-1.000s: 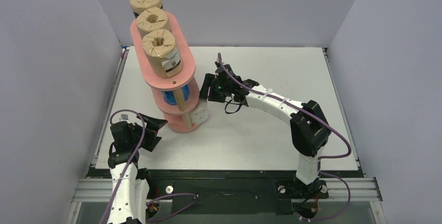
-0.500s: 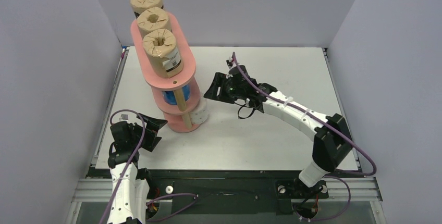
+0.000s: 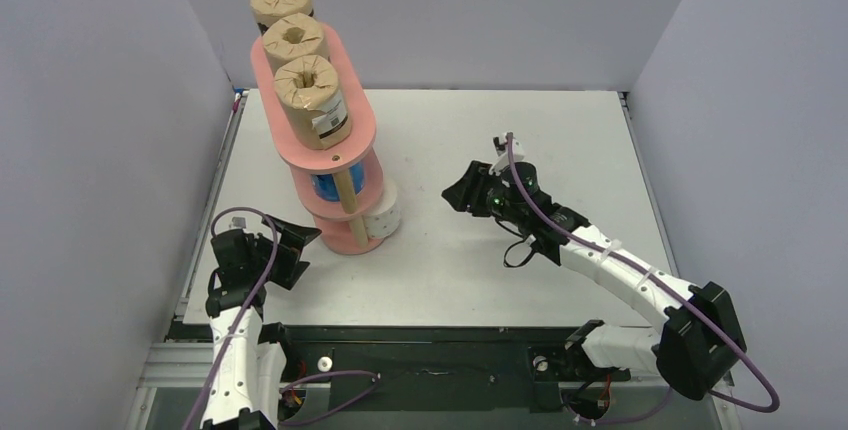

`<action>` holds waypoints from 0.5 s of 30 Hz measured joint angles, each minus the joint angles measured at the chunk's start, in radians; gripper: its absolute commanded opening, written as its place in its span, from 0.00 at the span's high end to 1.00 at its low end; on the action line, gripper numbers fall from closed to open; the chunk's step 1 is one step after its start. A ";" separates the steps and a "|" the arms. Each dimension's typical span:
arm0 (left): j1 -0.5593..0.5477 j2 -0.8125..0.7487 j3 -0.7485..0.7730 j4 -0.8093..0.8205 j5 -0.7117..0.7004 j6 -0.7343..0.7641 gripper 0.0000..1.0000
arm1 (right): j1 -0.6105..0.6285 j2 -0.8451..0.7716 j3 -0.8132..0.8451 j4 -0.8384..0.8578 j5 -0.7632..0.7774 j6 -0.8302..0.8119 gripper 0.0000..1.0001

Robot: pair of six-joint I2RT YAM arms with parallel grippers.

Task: Place and organize the paper towels onto the shelf
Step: Place the paper towel on the shelf.

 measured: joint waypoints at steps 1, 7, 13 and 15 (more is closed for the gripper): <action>0.000 0.005 0.005 0.003 0.000 -0.001 0.06 | -0.006 -0.002 -0.006 0.006 0.000 -0.006 0.61; 0.000 0.023 0.007 0.044 0.003 -0.026 0.22 | -0.082 0.044 -0.060 0.143 -0.003 0.031 0.76; 0.000 0.008 0.006 0.086 0.004 -0.043 0.36 | -0.069 0.245 -0.071 0.256 -0.034 0.103 0.81; 0.000 0.009 0.006 0.099 0.006 -0.050 0.40 | -0.045 0.299 -0.059 0.268 -0.043 0.116 0.82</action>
